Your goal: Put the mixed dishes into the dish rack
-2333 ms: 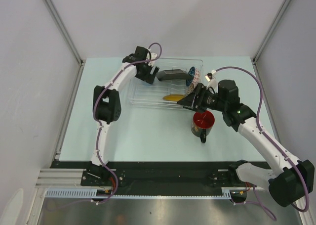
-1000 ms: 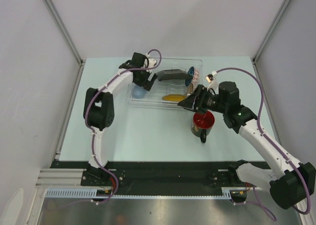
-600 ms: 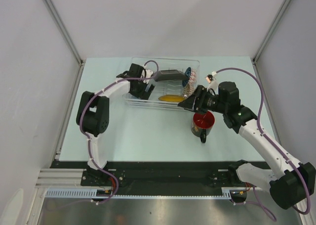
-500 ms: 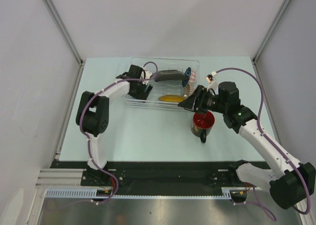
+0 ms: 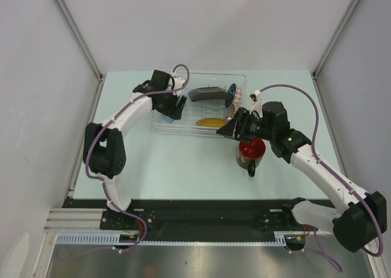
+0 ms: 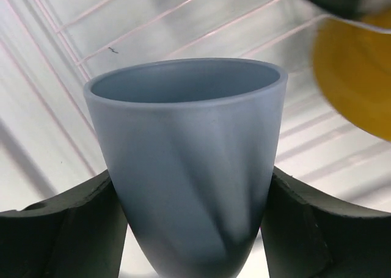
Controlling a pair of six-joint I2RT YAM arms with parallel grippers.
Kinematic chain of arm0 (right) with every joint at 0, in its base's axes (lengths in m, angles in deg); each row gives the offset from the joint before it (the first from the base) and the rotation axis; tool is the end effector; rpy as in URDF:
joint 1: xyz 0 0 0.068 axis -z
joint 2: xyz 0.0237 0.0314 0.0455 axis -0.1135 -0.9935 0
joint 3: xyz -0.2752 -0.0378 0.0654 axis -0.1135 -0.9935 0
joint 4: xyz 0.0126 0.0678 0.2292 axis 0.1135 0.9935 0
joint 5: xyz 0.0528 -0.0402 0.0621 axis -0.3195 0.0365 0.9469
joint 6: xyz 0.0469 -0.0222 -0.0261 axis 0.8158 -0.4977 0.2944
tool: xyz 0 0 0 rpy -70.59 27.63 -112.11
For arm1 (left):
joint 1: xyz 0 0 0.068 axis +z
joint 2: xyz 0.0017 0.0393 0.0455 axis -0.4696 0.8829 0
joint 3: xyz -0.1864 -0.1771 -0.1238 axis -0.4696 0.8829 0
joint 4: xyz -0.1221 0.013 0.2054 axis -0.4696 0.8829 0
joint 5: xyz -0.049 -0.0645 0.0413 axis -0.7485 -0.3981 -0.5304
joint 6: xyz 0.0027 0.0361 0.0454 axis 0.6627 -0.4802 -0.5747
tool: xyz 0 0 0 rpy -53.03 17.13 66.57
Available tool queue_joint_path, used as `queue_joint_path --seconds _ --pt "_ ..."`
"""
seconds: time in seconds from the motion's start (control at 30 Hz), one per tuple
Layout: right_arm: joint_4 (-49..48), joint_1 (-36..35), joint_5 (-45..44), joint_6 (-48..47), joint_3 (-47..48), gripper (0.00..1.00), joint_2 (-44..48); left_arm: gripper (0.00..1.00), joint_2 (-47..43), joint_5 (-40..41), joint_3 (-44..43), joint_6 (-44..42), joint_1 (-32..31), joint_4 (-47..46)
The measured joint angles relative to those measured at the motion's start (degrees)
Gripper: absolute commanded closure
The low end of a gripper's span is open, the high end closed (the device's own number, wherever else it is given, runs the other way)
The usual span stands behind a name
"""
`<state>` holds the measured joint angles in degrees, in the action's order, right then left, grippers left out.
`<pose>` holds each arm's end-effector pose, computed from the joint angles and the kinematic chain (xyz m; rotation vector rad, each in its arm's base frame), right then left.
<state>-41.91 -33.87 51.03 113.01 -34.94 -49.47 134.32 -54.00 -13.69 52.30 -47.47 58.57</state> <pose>0.1910 0.1203 0.3334 -0.0212 2.1710 1.2415 0.3713 -0.1364 0.2631 0.6796 2.4818 -0.2175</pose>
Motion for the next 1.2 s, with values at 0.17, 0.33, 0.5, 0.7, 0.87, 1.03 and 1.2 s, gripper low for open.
queue_joint_path --seconds 0.17,0.33,0.5,0.7,0.87,1.03,1.2 --pt "-0.44 -0.52 -2.67 -1.11 0.42 0.41 -3.67 0.7 -8.83 -4.15 2.62 0.85 -0.02 1.57" --pt "-0.79 -0.48 -3.61 -1.51 2.1 0.42 -6.29 0.71 -13.4 -5.11 11.15 1.11 -0.02 1.38" --pt "-0.76 -1.64 -4.28 -1.68 2.73 0.42 -6.29 0.71 -13.03 -4.72 11.1 1.22 0.85 0.11" --pt "-0.2 -3.72 -4.92 -1.75 2.78 0.43 -6.29 0.69 -8.52 -5.38 1.36 1.7 3.06 2.54" --pt "0.04 -4.02 -5.09 -1.77 2.78 0.43 -6.34 0.69 -7.23 -5.49 -2.4 1.77 4.17 0.66" --pt "0.07 -4.02 -5.38 -1.84 2.78 0.43 -6.36 0.69 -5.16 -3.96 1.46 1.6 4.26 -2.29" --pt "0.35 -4.02 -5.51 -1.88 2.78 0.44 -6.36 0.69 -4.22 -2.62 8.41 1.01 3.82 -5.27"
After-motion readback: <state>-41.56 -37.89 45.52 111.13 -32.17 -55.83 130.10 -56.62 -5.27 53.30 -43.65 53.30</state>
